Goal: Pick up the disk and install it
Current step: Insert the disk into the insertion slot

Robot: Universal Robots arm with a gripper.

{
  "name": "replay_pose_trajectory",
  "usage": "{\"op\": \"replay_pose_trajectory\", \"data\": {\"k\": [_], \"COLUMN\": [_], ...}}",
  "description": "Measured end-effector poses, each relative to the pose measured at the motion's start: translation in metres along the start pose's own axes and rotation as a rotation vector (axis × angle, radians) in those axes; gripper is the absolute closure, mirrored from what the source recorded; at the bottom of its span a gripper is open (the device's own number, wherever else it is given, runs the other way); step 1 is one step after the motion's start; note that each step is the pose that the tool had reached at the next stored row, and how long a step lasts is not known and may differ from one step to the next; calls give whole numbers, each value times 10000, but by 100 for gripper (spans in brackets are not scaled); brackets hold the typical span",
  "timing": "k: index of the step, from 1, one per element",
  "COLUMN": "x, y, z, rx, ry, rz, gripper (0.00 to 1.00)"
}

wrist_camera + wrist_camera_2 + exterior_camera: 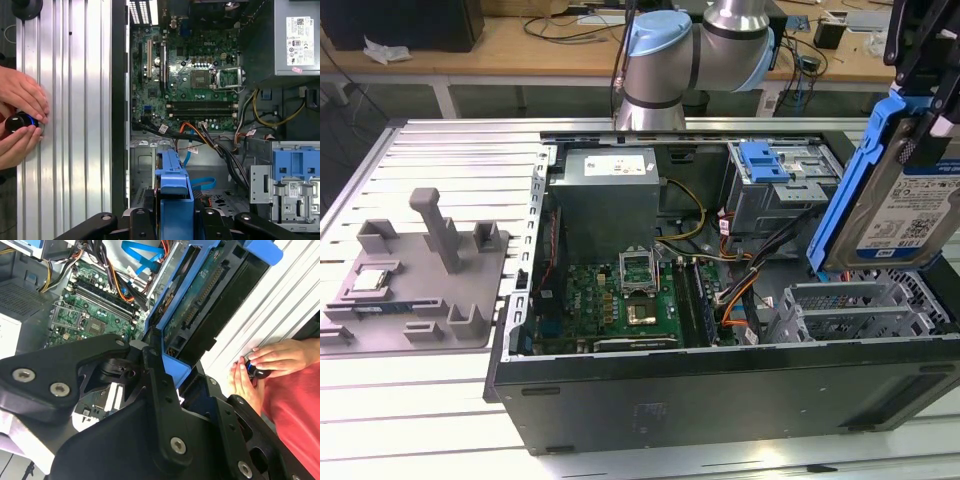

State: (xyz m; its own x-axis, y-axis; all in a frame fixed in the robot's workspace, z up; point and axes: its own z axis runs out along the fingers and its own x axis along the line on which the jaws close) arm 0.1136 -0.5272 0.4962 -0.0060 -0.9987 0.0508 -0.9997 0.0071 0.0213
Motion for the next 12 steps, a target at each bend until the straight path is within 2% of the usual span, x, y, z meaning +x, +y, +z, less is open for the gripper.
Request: {"op": "replay_pose_trajectory", "data": {"k": [12], "x": [-3], "y": [-8], "z": [69], "rx": [3], "ry": [-13], "rz": [0], "gripper": [64]}}
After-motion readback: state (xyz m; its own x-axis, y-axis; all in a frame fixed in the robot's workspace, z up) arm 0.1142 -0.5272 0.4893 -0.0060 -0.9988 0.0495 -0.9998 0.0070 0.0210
